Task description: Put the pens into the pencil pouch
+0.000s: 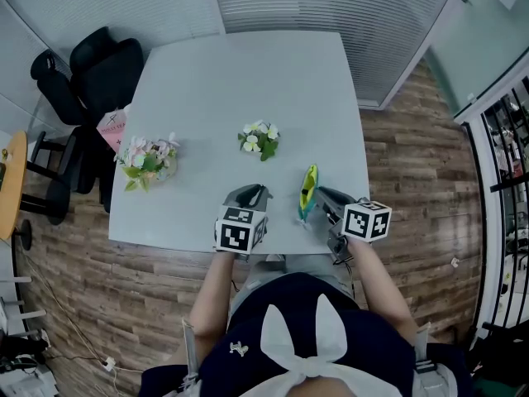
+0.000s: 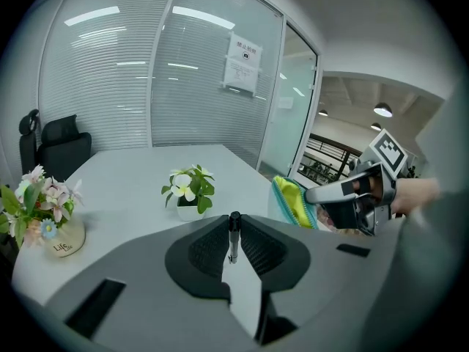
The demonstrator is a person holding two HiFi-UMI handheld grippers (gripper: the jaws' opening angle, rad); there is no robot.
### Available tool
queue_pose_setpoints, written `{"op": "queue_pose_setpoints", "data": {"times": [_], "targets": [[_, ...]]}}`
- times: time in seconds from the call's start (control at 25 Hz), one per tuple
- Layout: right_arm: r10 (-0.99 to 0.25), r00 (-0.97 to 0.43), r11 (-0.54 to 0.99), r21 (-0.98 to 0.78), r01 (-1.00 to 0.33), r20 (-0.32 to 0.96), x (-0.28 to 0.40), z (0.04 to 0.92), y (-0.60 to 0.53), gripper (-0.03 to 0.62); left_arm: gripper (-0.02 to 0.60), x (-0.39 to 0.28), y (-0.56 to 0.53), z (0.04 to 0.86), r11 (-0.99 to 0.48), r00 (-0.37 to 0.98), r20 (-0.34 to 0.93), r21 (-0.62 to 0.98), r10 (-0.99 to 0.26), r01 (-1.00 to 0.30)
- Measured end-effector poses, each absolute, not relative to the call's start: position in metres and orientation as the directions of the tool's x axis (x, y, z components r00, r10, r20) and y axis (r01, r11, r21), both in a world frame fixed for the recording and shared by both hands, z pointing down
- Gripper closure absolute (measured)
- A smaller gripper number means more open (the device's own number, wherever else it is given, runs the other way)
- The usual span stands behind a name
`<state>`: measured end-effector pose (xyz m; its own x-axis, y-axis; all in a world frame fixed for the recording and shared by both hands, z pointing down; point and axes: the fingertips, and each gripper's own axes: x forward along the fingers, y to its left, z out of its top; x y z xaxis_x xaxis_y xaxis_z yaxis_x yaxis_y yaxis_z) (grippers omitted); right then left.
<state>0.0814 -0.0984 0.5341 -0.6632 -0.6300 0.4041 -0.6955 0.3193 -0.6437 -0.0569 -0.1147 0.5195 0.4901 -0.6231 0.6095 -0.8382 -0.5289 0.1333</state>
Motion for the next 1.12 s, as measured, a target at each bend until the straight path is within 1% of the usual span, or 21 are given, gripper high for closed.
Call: {"op": "queue_pose_setpoints", "data": {"times": [0.32,0.52,0.6,0.72,0.88,1.12], "targets": [[-0.635,-0.658,0.315,-0.642,-0.699,0.404,0.083,0.533,-0.099,0.556,0.522,-0.054,-0.124,0.482,-0.551,0.526,0.544,0.135,-0.654,-0.824],[-0.638,-0.656,0.314,-0.641,-0.700,0.404,0.083,0.534,-0.099,0.556,0.522,-0.047,-0.127,0.456,-0.606,0.539,0.514,0.046,-0.668,-0.794],[-0.640,-0.654,0.313,-0.640,-0.702,0.404,0.084,0.533,-0.099,0.556,0.522,-0.043,-0.126,0.446,-0.629,0.559,0.498,0.035,-0.663,-0.777],[-0.646,-0.648,0.311,-0.637,-0.705,0.403,0.086,0.532,-0.099,0.556,0.522,-0.037,-0.124,0.434,-0.652,0.595,0.472,0.056,-0.651,-0.756],[-0.648,-0.647,0.311,-0.636,-0.706,0.401,0.086,0.531,-0.098,0.556,0.522,-0.035,-0.124,0.427,-0.651,0.610,0.453,0.082,-0.650,-0.755],[-0.648,-0.649,0.313,-0.637,-0.704,0.399,0.087,0.530,-0.096,0.556,0.522,-0.022,-0.118,0.415,-0.674,0.636,0.428,0.080,-0.642,-0.735]]}}
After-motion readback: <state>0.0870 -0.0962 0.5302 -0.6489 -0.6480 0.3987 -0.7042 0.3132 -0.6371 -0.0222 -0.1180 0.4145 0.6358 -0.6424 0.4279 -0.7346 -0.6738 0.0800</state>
